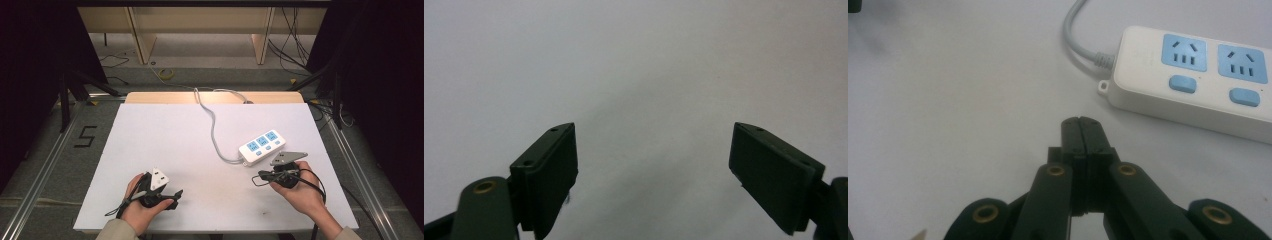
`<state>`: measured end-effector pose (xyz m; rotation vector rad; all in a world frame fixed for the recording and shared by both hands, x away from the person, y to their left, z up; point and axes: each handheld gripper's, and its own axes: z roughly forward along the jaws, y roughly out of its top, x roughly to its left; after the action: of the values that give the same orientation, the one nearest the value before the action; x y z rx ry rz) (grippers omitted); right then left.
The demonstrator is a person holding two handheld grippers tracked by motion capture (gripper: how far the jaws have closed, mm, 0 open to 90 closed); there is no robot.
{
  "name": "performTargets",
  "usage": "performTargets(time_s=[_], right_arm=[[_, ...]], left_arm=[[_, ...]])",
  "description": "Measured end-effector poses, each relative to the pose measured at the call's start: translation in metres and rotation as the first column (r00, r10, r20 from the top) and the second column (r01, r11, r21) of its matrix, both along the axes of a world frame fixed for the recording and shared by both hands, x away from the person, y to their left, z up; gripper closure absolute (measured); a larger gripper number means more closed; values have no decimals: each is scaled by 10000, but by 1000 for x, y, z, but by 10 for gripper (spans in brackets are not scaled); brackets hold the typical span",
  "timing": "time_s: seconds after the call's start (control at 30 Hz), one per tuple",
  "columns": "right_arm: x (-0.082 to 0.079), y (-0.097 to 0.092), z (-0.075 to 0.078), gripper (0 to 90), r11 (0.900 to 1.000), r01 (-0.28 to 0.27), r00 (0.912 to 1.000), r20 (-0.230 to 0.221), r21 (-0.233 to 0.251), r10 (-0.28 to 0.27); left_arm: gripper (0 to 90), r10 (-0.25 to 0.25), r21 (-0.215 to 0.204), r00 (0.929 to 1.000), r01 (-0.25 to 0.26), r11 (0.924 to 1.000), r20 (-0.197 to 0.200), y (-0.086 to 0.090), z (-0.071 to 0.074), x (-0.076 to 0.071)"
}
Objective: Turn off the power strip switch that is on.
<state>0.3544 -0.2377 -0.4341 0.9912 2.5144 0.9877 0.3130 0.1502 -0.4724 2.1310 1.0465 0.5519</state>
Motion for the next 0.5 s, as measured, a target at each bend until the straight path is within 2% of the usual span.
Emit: performTargets(time_s=[0.5], right_arm=[[5, -1, 0, 900, 9998, 138, 9995, -269, -156, -142]], left_arm=[[194, 16, 1, 10000, -16, 10000, 26, 0, 0, 0]])
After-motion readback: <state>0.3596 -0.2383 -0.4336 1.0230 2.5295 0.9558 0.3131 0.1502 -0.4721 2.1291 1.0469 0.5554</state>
